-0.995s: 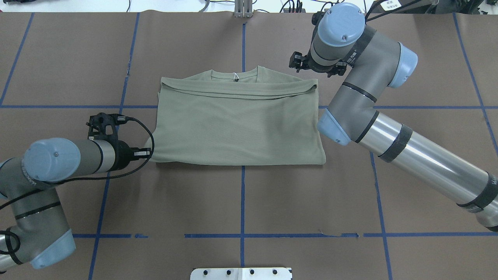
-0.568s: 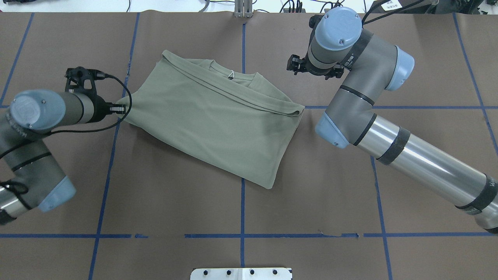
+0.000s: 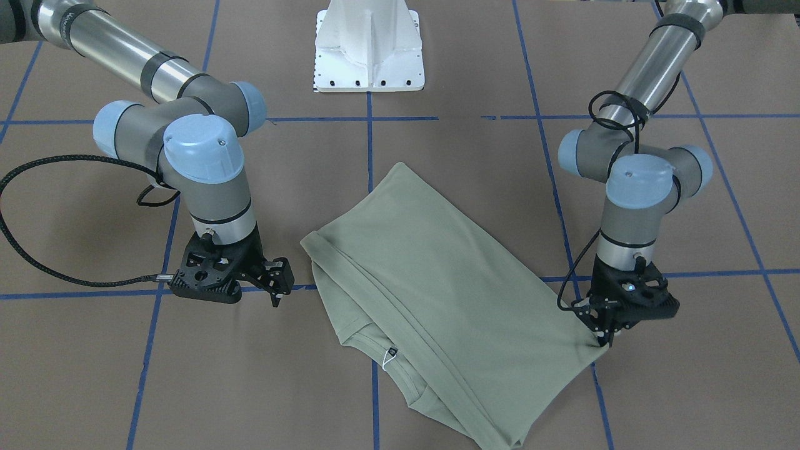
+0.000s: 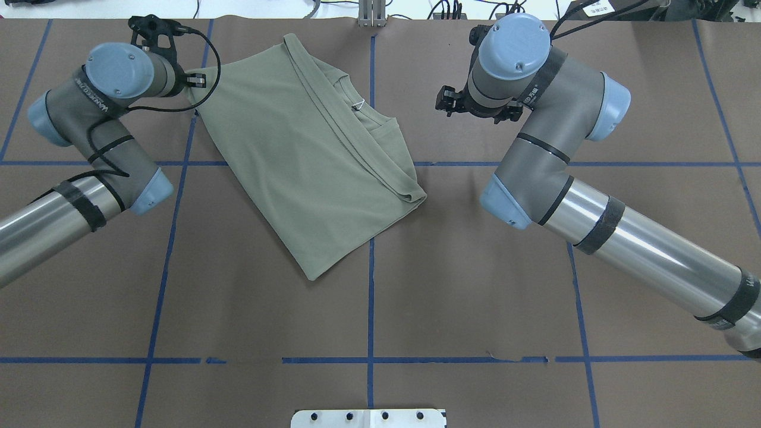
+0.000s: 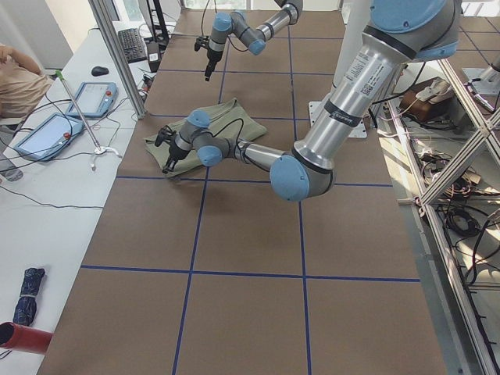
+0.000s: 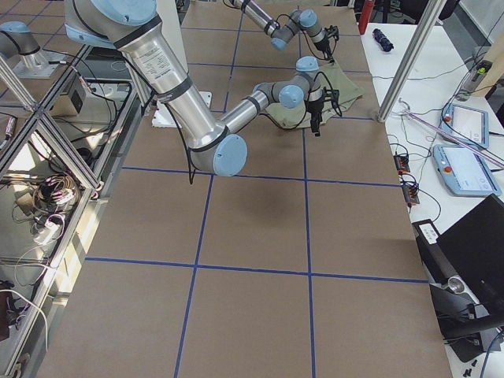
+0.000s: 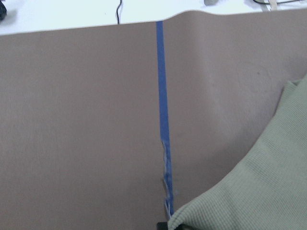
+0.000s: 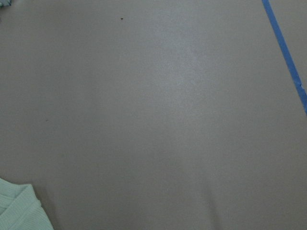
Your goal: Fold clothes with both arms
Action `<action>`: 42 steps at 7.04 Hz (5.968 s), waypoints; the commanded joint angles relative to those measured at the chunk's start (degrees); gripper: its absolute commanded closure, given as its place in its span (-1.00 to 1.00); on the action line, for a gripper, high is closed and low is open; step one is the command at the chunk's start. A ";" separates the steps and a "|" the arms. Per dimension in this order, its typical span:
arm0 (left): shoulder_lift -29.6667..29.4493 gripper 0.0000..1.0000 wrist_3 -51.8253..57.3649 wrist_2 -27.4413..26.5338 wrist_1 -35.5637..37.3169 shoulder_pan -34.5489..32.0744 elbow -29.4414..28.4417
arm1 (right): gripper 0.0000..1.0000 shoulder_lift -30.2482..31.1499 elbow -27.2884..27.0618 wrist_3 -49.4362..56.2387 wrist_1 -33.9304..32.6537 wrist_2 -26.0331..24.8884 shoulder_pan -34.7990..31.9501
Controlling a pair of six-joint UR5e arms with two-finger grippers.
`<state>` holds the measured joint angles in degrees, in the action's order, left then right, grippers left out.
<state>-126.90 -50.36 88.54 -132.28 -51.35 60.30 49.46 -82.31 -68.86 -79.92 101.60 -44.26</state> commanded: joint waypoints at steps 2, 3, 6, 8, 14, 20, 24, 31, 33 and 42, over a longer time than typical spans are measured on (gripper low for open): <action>-0.12 -1.00 4.13 0.83 -9.01 -1.73 -1.10 | -1.00 -1.03 0.47 -0.75 5.44 -0.52 2.32; 2.42 -1.00 3.44 8.93 -9.31 -1.91 3.81 | -1.00 -1.99 0.74 -5.36 8.00 -3.66 4.16; 7.37 -1.00 -0.14 12.09 -9.48 -1.65 12.21 | -0.52 -8.49 9.16 -14.32 8.20 -6.50 7.96; 7.37 -1.00 -0.70 12.09 -9.57 -1.21 12.12 | -0.47 -7.98 9.62 -15.25 7.76 -5.89 8.58; 7.37 -1.00 -0.70 12.09 -9.57 -0.15 11.95 | -0.40 -6.83 10.06 -16.22 7.94 -6.50 12.27; 7.54 -1.00 -0.79 12.09 -9.57 0.28 11.77 | 1.00 -6.75 10.06 -16.22 8.20 -7.56 12.97; 7.54 -1.00 -0.88 12.09 -9.57 0.55 11.68 | 1.00 -1.69 0.81 -16.21 7.76 -7.29 12.79; 7.54 -1.00 -1.23 12.09 -9.66 1.08 12.03 | 1.00 10.22 -25.44 -27.38 -7.52 -25.75 34.50; 7.54 -1.00 -1.23 12.09 -9.66 1.08 12.12 | -1.00 9.87 -24.83 -22.50 -7.71 -24.27 32.68; 7.54 -1.00 -2.02 12.09 -9.66 2.22 12.12 | -1.00 -3.49 -6.46 -0.58 -15.52 -14.77 25.54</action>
<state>-119.38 -52.38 100.63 -141.94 -49.22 72.45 46.12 -88.85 -70.11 -94.05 86.80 -18.71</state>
